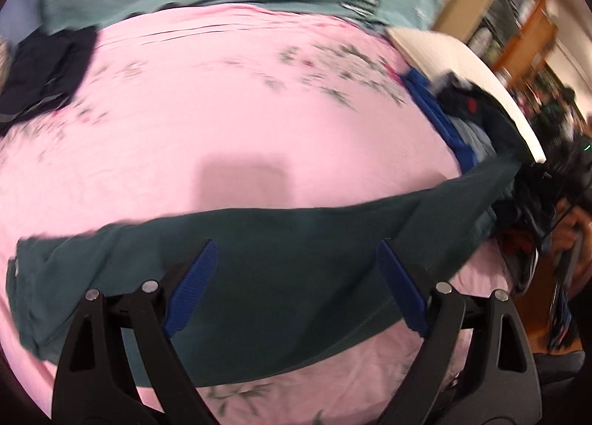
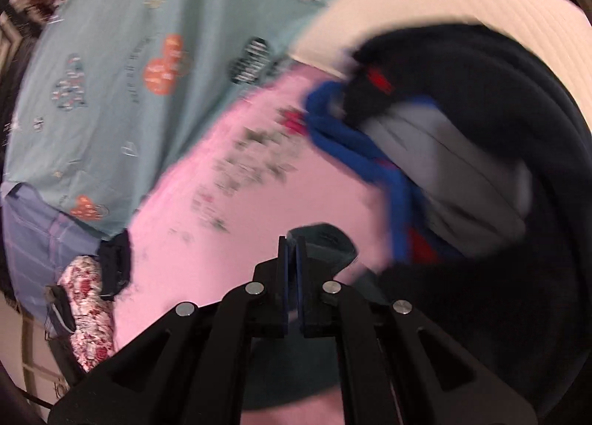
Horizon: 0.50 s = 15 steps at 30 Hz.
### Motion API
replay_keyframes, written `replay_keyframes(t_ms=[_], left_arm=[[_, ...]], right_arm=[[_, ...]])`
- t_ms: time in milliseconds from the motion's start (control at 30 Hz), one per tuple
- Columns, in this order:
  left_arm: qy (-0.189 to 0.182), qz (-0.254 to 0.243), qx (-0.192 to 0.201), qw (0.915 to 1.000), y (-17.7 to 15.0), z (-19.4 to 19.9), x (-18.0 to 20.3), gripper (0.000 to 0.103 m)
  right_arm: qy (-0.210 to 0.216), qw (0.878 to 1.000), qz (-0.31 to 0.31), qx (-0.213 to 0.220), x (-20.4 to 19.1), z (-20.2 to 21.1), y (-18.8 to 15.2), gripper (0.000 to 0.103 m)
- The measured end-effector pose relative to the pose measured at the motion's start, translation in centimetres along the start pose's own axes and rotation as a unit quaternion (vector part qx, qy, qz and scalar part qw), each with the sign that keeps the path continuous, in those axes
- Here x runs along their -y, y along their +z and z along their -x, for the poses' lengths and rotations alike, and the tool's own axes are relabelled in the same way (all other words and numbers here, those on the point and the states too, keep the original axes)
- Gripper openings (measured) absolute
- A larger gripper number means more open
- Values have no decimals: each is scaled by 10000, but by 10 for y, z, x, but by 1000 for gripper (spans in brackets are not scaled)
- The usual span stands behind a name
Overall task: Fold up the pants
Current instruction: 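Lay the folded pants down and smooth them with both tools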
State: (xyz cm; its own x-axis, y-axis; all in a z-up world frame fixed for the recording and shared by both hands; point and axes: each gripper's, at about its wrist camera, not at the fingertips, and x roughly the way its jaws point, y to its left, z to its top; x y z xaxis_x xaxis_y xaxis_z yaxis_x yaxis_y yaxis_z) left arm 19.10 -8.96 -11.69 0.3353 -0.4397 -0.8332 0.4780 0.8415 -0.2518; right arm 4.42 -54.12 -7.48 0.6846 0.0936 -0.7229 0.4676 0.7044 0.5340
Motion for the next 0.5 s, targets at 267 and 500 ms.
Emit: replay_keyframes(t_ms=[267,500], left_arm=[[-173,-785,-294,9963,6,-24,55,90],[-261,-899,-657,9934,-11,-51,68,93]], right_arm=[[-925,9926,536,-584,22,-2,-44,25],[-774,9883,1265,-345,-21,18,-32,29]])
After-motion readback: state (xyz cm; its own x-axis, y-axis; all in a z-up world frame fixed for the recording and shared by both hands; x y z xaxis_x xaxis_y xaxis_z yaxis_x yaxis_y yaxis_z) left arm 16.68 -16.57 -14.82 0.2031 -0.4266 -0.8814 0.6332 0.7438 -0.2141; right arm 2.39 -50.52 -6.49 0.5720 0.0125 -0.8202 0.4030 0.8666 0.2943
